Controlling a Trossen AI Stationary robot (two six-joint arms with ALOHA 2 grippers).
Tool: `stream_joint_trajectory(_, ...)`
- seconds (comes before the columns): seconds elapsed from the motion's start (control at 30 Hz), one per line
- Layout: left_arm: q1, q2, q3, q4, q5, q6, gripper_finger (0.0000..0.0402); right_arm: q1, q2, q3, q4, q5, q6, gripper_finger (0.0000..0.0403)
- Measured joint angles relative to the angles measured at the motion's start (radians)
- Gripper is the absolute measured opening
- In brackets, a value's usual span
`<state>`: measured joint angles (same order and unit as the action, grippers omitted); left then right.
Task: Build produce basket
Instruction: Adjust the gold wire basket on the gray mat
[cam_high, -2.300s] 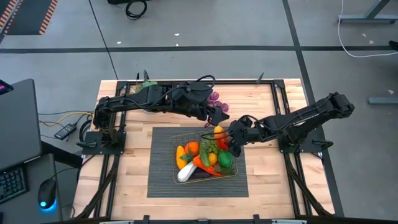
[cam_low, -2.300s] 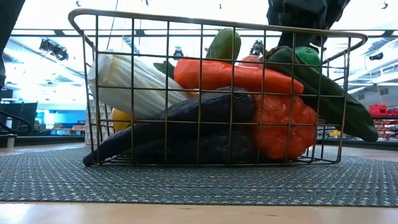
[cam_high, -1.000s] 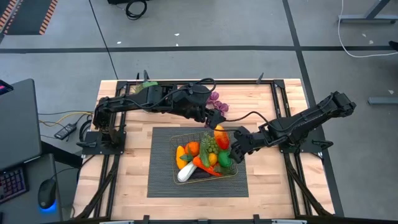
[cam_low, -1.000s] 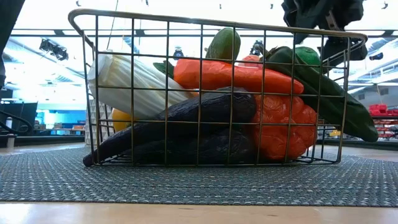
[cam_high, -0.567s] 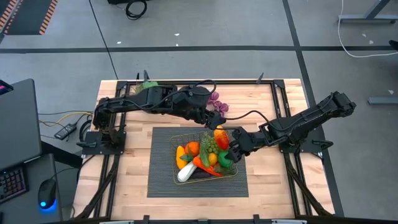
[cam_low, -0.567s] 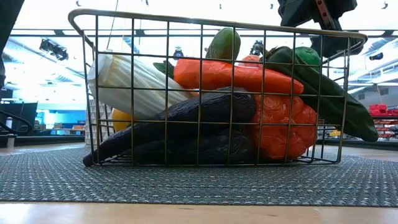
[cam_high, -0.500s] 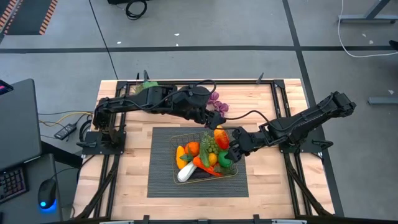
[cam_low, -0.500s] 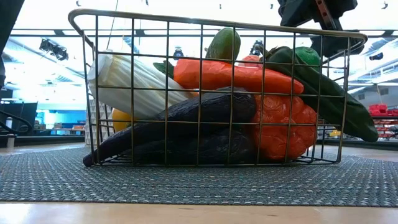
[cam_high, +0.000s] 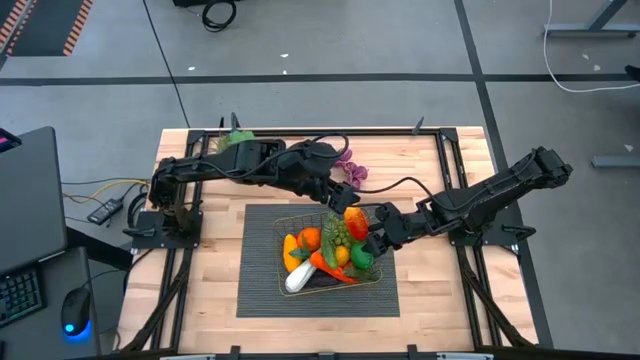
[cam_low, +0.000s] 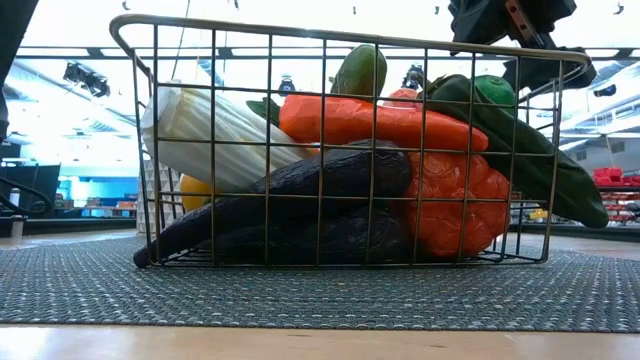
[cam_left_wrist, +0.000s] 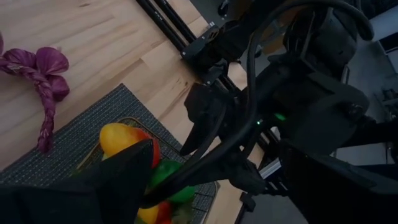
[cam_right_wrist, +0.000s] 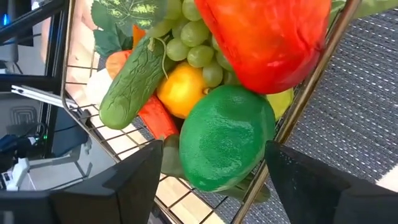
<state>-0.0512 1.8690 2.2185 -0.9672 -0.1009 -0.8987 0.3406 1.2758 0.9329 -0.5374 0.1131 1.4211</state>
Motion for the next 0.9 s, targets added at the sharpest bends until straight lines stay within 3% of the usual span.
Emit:
stream_joint_trajectory(0.67, 0.003, 0.000, 0.000, -0.013, 0.000, 0.005, 0.0353, -0.015, -0.006, 0.000, -0.121, 0.024, 0.020, 0.0200)
stream_joint_trajectory(0.9, 0.030, 0.000, 0.000, -0.193, -0.046, -0.102, 0.0353, -0.016, -0.002, 0.000, -0.138, 0.033, -0.007, 0.0190)
